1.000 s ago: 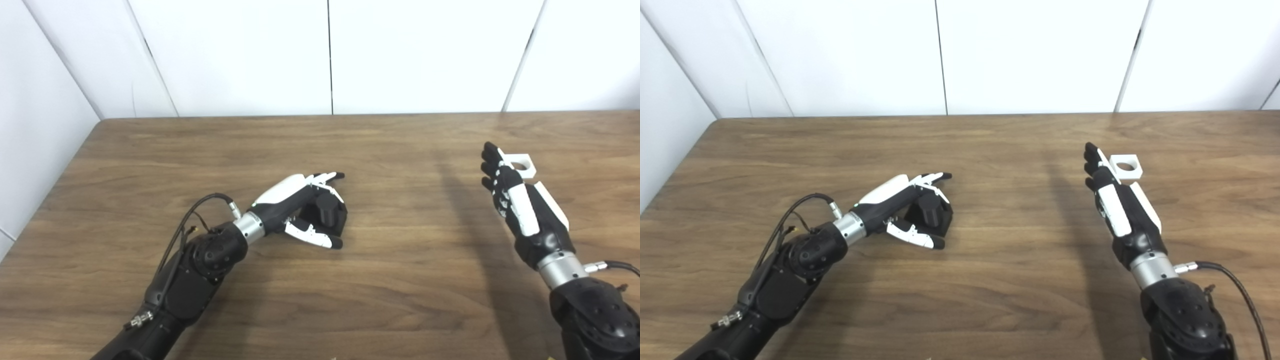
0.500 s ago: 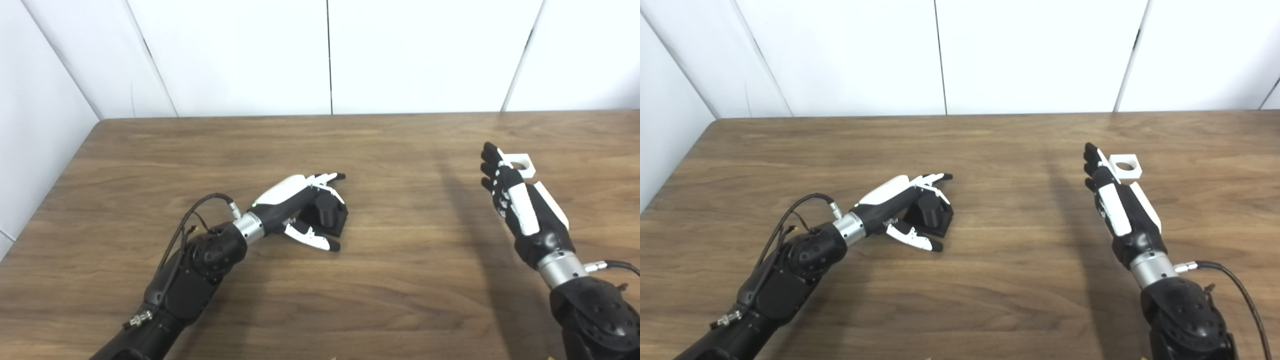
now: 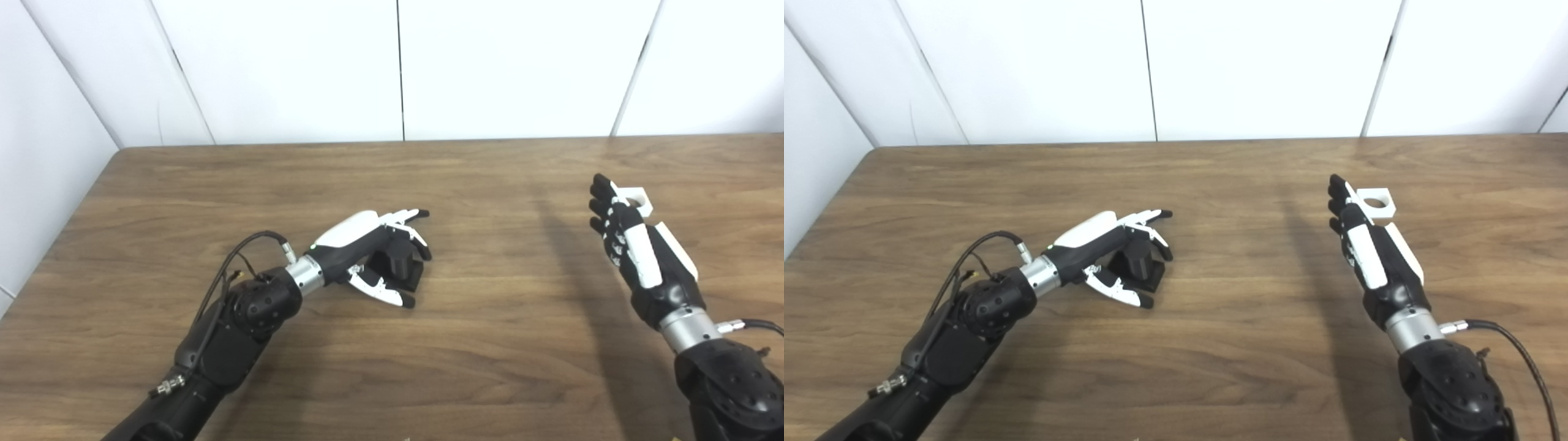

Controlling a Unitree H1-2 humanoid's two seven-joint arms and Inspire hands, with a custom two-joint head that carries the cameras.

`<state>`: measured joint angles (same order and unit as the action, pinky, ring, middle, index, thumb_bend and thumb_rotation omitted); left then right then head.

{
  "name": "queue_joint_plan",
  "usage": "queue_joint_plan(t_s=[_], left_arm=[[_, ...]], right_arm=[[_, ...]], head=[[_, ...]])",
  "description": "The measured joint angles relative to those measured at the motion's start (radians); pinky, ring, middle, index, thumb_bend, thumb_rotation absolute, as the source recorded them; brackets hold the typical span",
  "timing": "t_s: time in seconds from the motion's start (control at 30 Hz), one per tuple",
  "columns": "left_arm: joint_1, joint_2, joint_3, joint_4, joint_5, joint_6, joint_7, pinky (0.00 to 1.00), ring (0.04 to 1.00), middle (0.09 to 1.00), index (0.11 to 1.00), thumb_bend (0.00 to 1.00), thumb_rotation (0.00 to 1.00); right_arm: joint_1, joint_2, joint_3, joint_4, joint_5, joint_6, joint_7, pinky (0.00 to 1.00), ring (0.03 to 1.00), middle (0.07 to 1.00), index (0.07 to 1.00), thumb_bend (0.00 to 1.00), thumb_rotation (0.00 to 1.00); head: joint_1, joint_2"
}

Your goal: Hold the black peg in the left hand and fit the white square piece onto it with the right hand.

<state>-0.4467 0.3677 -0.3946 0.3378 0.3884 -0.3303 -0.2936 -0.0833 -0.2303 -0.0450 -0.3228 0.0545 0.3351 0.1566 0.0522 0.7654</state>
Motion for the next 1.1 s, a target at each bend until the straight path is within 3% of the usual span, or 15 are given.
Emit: queue_joint_plan(t_s=[0.27,1.1], left_arm=[[0.0,0.002,0.011,0.001,0.015,-0.002,0.012,0.99,1.0,0.985,0.613,0.65,0.02],[0.0,0.007,0.029,0.003,0.067,-0.001,0.043,0.98,1.0,0.974,0.619,0.69,0.09]], right_arm=[[0.0,0.0,0.0,0.0,0.0,0.0,0.001,1.0,1.0,1.0,1.0,0.85,1.0],[0.0,0.0,-0.009,0.0,0.024,0.0,0.001,1.0,1.0,1.0,1.0,0.88,1.0]], head=[[0.003,0.003],[0.011,0.009]])
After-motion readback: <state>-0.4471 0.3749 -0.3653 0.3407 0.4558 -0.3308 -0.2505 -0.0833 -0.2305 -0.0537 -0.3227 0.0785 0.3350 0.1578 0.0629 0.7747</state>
